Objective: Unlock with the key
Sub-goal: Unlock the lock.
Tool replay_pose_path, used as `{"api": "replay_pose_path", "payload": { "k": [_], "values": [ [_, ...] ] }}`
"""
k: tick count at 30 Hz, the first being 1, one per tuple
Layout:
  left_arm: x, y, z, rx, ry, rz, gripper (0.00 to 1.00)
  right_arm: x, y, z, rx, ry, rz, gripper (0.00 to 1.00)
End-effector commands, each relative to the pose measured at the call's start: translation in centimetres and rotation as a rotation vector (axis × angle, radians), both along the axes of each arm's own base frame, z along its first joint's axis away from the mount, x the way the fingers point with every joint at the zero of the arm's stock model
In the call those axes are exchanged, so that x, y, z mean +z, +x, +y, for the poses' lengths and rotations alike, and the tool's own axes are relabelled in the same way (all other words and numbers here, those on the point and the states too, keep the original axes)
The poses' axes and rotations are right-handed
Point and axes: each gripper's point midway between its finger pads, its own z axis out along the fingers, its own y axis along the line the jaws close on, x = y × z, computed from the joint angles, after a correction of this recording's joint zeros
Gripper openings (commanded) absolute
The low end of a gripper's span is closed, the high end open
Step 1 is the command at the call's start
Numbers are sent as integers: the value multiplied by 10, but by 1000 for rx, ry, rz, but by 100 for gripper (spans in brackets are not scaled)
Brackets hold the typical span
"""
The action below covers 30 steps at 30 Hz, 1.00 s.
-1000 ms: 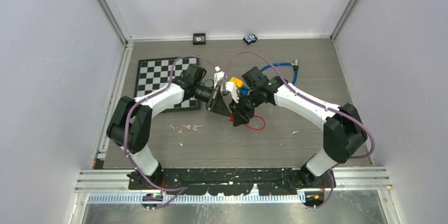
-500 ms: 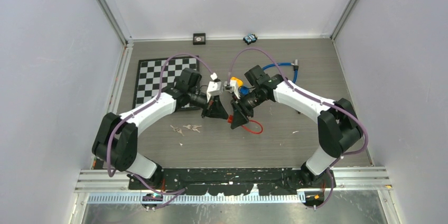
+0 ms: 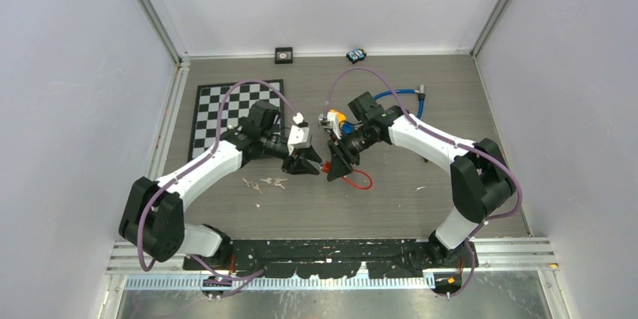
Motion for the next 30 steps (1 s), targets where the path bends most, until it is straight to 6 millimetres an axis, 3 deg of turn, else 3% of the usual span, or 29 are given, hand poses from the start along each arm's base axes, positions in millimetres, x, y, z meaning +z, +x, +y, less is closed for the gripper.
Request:
{"api": "replay_pose_path", "payload": {
  "k": [1,4,7,12,17,23,30],
  "values": [
    [20,-4,15,41,-43,56,48,3,27,-9,-73,-33,-140,1],
    [26,7,22,122,-49,141,69,3,30,-12,-87,-48,-173,1],
    [25,24,20,236,-36,286,76,5,35,-12,-100,-67,-223,1],
    [6,51,9,404,39,650,76,8,38,-9,-102,-103,-328,1],
    [-8,63,-10,392,98,1038,76,7,42,-7,-105,-151,-403,1],
    [-8,73,-22,385,67,1149,75,2,43,-6,-104,-184,-446,1],
    [-17,60,-32,365,116,1211,65,0,47,-5,-112,-207,-470,1]
  ]
}}
